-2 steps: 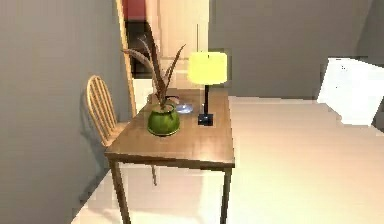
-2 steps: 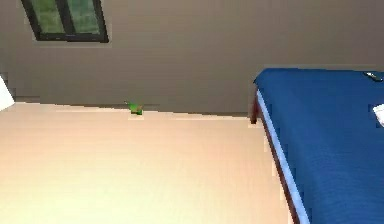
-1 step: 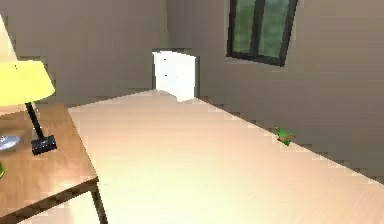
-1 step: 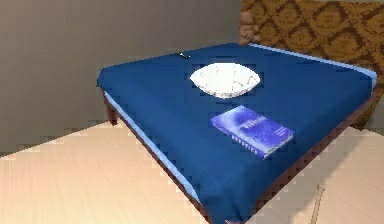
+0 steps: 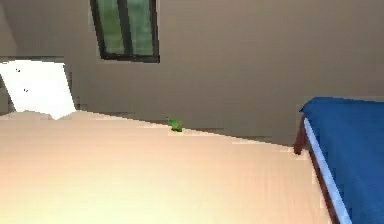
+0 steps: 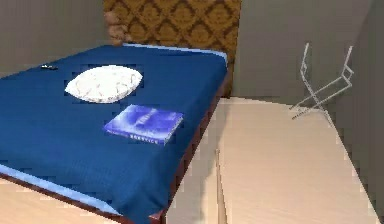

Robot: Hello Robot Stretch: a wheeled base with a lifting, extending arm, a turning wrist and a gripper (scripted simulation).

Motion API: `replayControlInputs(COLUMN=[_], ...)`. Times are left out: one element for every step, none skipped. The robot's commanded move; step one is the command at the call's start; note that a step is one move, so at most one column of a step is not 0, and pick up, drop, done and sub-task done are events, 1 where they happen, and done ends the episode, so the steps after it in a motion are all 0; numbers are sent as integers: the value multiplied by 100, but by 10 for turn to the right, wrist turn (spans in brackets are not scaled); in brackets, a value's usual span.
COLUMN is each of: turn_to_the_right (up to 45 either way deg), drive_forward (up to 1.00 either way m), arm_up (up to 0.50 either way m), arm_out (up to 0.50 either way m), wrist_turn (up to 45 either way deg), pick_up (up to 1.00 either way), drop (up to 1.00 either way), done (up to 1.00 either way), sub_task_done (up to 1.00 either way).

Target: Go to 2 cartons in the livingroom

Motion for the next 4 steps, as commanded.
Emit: replayControlInputs(turn_to_the_right=[0, -420, 0, -270], drive_forward=[45, 0, 55, 0], arm_up=[0, 0, 0, 0], arm_out=[0, 0, 0, 0], wrist_turn=[0, 0, 0, 0], pick_up=[0, 0, 0, 0], drop=[0, 0, 0, 0], done=[0, 0, 0, 0], sub_task_done=[0, 0, 0, 0])
